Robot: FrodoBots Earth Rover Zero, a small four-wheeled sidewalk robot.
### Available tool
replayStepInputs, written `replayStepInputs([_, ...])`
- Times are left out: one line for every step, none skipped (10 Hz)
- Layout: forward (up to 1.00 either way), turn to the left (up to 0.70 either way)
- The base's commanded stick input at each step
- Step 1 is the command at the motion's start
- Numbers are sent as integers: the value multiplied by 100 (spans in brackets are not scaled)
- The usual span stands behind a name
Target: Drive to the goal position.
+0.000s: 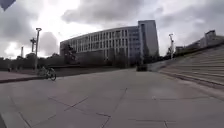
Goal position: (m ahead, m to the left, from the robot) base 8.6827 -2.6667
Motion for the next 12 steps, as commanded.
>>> replayStepInputs([70, 0])
replayStepInputs([70, 0])
replayStepInputs([70, 0])
replayStepInputs([70, 0])
replayStepInputs([70, 0])
replayStepInputs([70, 0])
replayStepInputs([70, 0])
replayStepInputs([70, 0])
replayStepInputs([70, 0])
replayStepInputs([70, 0])
replayStepInputs([70, 0])
replayStepInputs([70, 0])
